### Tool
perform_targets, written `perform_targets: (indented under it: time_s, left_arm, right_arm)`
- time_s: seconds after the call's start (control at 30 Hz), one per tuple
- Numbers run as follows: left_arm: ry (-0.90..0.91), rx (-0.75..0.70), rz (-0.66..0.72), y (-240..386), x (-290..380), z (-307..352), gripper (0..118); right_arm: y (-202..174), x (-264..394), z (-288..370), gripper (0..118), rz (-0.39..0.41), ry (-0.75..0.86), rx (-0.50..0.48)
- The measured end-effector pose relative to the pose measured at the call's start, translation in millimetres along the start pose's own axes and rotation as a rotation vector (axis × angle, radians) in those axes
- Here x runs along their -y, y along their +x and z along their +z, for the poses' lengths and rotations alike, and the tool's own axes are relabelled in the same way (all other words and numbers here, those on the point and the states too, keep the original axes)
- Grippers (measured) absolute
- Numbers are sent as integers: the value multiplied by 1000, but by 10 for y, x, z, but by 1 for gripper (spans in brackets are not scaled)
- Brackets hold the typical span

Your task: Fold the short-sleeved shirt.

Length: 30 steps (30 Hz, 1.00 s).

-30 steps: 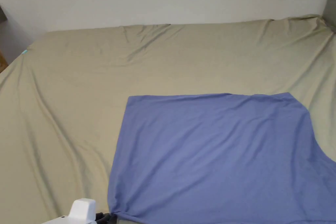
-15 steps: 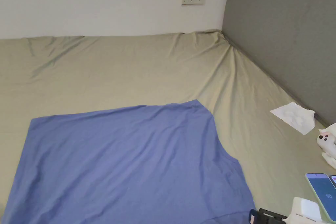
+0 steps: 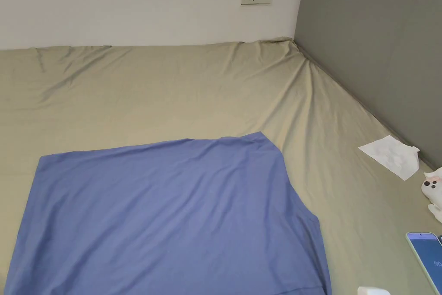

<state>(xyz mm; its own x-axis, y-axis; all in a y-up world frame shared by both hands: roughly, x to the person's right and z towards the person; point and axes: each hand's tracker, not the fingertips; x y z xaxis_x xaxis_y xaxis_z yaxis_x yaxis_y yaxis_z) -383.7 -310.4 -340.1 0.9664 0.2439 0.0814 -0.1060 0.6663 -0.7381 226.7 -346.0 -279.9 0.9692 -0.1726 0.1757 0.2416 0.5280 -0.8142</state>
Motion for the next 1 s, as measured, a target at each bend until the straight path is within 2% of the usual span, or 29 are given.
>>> perform_targets:
  time_s: [0.07, 0.17, 0.23, 0.33, 0.43, 0.57, 0.67, 0.73, 0.8, 0.9, 1.0]
  left_arm:
    - [9, -3, 2, -15, 1, 27, 8]
    - [43, -4, 15, 27, -80, 82, 8]
    - [80, 11, 31, 67, -245, 118, 8]
    - [125, 17, 82, 101, -623, 129, 8]
    - [150, 24, 83, 89, -1125, -67, 8]
    - [115, -13, 10, 175, -1764, -557, 8]
    - [97, -20, 29, 212, -2157, -948, 8]
    - [55, -83, -4, 254, -2351, -1263, 8]
    - [26, -107, -47, 287, -2433, -1537, 8]
    - [-15, -134, -41, 333, -2453, -1906, 8]
    - [-74, -175, -48, 358, -2353, -2176, 8]
  right_arm:
    - [-56, -12, 112, 2, 0, 54, -9]
    - [-82, -171, 271, 2, -54, 141, -24]
    - [-95, -383, 340, 2, -47, 212, 7]
    - [-89, -861, 345, 2, -121, 260, -37]
    - [-144, -1466, 158, 2, -35, 287, 22]
    - [-222, -2215, -275, 2, -39, 280, 31]
    - [-373, -2670, -605, 2, 30, 297, 82]
    - [-455, -2911, -860, 2, 32, 275, 110]
    - [-530, -3053, -1095, 2, 33, 258, 112]
    - [-631, -3157, -1456, 2, 94, 215, 188]
    - [-683, -3164, -1754, 2, 113, 160, 202]
